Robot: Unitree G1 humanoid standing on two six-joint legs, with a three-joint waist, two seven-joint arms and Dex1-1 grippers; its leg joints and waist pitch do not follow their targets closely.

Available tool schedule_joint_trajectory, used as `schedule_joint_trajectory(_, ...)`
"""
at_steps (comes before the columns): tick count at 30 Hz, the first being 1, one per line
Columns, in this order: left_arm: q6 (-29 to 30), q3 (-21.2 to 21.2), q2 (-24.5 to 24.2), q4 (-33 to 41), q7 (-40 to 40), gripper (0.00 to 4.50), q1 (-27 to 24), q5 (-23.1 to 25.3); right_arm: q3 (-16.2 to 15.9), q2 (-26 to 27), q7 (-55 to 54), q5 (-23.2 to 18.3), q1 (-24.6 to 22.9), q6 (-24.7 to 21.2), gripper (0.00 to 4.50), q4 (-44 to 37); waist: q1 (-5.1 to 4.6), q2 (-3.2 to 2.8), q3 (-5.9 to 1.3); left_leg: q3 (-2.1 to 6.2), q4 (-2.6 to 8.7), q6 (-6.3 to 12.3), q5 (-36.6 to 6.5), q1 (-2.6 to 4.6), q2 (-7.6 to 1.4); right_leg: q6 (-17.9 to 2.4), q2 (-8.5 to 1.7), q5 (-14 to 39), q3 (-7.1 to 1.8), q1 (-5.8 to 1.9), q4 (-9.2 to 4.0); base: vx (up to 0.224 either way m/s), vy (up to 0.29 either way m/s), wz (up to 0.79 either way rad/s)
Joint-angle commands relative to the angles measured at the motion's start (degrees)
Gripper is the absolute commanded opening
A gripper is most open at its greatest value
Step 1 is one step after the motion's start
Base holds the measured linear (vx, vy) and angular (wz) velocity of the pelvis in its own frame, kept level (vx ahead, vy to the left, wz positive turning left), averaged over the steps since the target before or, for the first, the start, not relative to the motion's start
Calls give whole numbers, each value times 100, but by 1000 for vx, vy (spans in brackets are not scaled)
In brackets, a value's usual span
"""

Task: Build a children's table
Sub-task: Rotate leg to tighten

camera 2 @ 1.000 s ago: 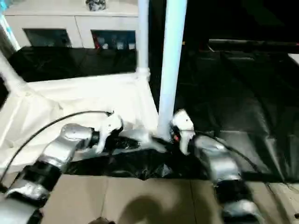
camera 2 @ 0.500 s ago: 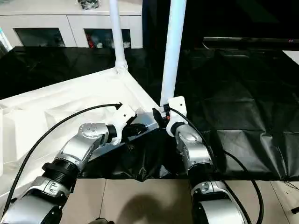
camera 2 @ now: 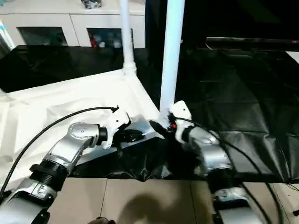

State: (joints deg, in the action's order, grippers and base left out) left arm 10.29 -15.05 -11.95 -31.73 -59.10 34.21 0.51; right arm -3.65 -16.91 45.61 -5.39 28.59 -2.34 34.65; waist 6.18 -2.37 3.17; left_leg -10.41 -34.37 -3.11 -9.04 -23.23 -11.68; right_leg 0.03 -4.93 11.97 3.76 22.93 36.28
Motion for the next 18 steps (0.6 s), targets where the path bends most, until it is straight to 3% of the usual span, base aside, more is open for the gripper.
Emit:
schedule_joint_trajectory(1,-170,-46,-16,95,-536,0,246,-270,-186,-256,895,-242,-179,-185,370,-395,40,98,-451,24,319,587,-816,146,-150,-1465,-301,-70,-222,-318,-382,0,0,0)
schedule_joint_trajectory(4,-194,-97,-115,52,-831,0,245,-343,-386,-471,1369,-369,-303,-278,370,-627,61,89,-443,30,332,559,-893,142,-158,-1487,-316,129,-215,-294,-392,0,0,0)
schedule_joint_trajectory(7,-257,-102,-180,-36,-1008,0,259,-365,-549,-614,1714,-319,-361,-306,335,-722,61,71,-437,32,341,490,-1023,155,-164,-1471,-321,363,-217,-281,-418,0,0,0)
schedule_joint_trajectory(9,-298,-125,-237,-90,-1156,0,268,-358,-616,-667,1852,-207,-342,-277,335,-699,58,80,-439,33,345,446,-1029,156,-160,-1464,-324,415,-217,-285,-425,0,0,0)
schedule_joint_trajectory(11,-324,-133,-265,-116,-1210,0,273,-347,-598,-663,1835,-202,-319,-309,303,-699,46,80,-435,34,353,415,-1063,158,-162,-1463,-323,427,-218,-281,-421,0,0,0)
schedule_joint_trajectory(16,-385,-147,-288,-219,-1211,0,334,-296,-719,-734,1861,-133,-292,-312,276,-724,43,149,-445,17,335,493,-882,153,-156,-1473,-326,320,-219,-284,-409,0,0,0)
schedule_joint_trajectory(17,-395,-136,-283,-233,-1194,0,346,-293,-732,-731,1837,-119,-288,-298,273,-713,51,140,-444,19,333,508,-859,154,-158,-1475,-331,337,-218,-280,-402,0,0,0)
schedule_joint_trajectory(18,-405,-105,-266,-256,-1166,0,360,-296,-731,-723,1848,-131,-284,-311,273,-701,43,174,-443,10,329,521,-856,151,-155,-1467,-327,344,-219,-280,-408,0,0,0)
